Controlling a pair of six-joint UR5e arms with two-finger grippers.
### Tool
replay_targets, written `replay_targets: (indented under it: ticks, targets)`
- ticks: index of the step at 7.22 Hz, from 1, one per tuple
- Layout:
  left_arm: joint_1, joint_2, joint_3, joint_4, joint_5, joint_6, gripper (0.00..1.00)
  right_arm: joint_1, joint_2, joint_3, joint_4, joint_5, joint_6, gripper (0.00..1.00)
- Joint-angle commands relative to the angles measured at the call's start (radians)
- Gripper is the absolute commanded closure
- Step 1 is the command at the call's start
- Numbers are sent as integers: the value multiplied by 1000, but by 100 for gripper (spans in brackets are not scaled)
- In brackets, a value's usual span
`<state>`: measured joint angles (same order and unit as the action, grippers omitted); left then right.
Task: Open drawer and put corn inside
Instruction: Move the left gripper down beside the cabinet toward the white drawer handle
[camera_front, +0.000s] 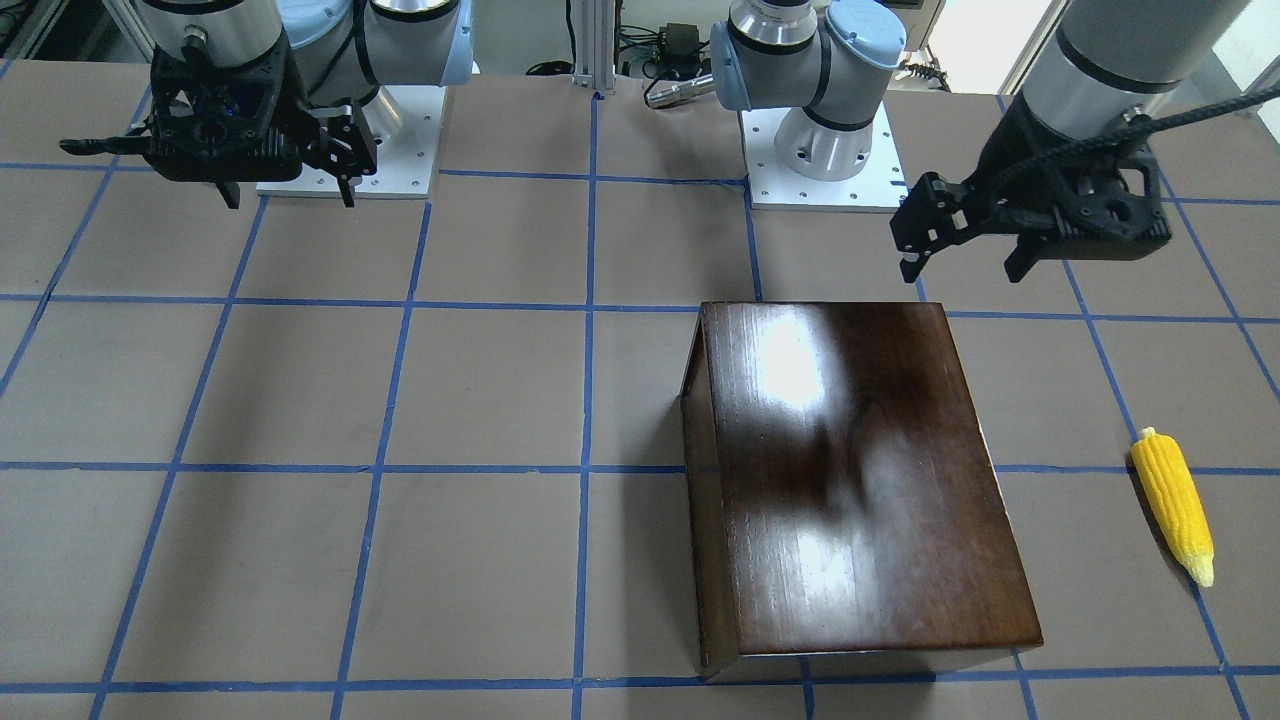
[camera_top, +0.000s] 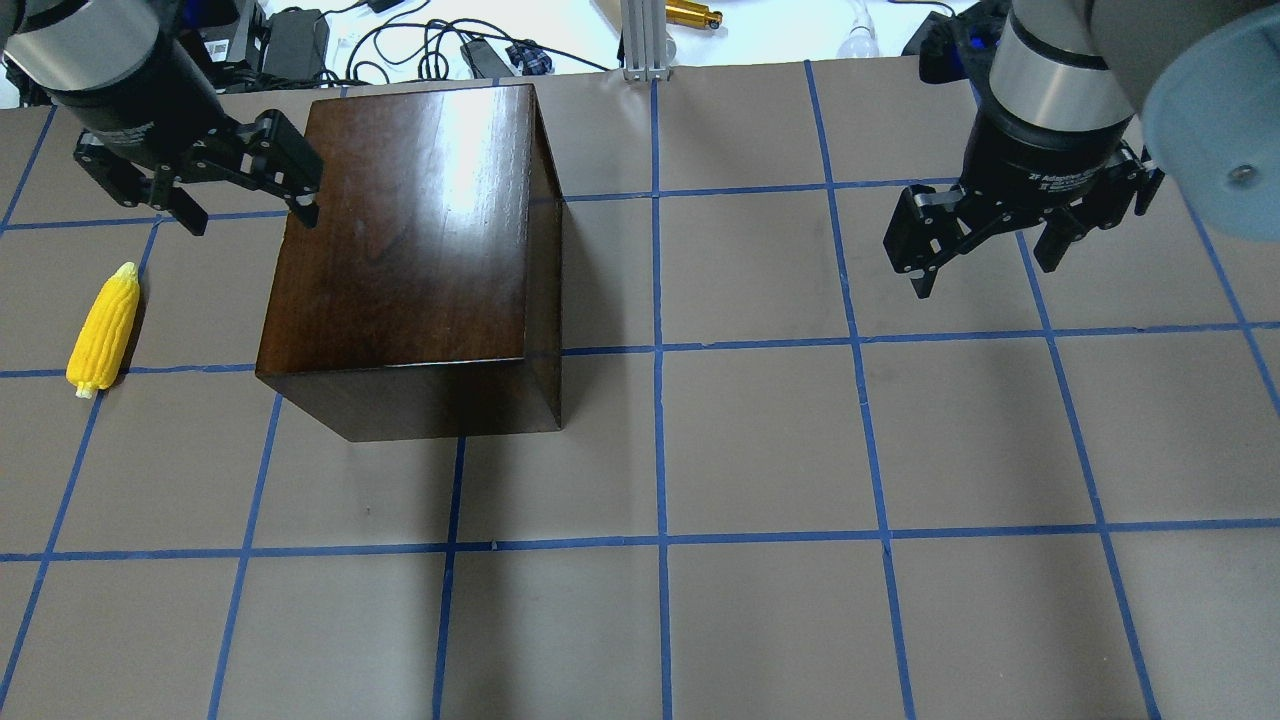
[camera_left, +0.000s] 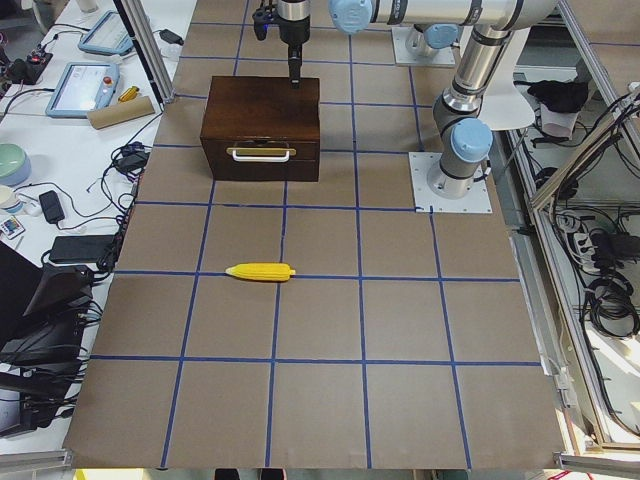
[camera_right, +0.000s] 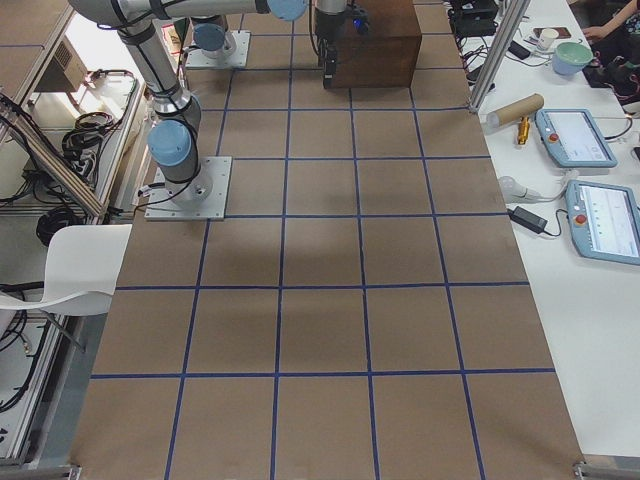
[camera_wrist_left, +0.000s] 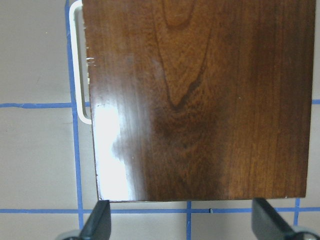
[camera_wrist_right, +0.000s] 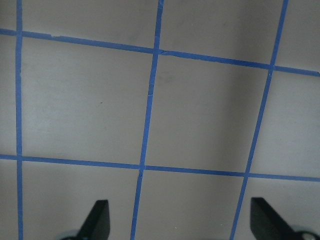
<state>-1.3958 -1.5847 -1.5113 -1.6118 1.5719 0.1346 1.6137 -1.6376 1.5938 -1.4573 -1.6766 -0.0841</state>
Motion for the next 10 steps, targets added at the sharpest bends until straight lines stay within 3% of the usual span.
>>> replay_targets:
  ticks: [1, 4, 7, 10]
  targets:
    - [131, -1, 5, 0, -1, 58, 0, 0, -1, 0, 0, 0, 0, 0]
    - [318, -40, 14, 0, -3, 273, 0, 0, 1, 0, 0, 0, 0, 0]
    - [359, -98, 14, 29, -3, 364, 0, 0, 1, 0, 0, 0, 0, 0]
    - [357, -245, 5, 119, -3, 355, 0, 0, -1, 0, 0, 0, 0, 0]
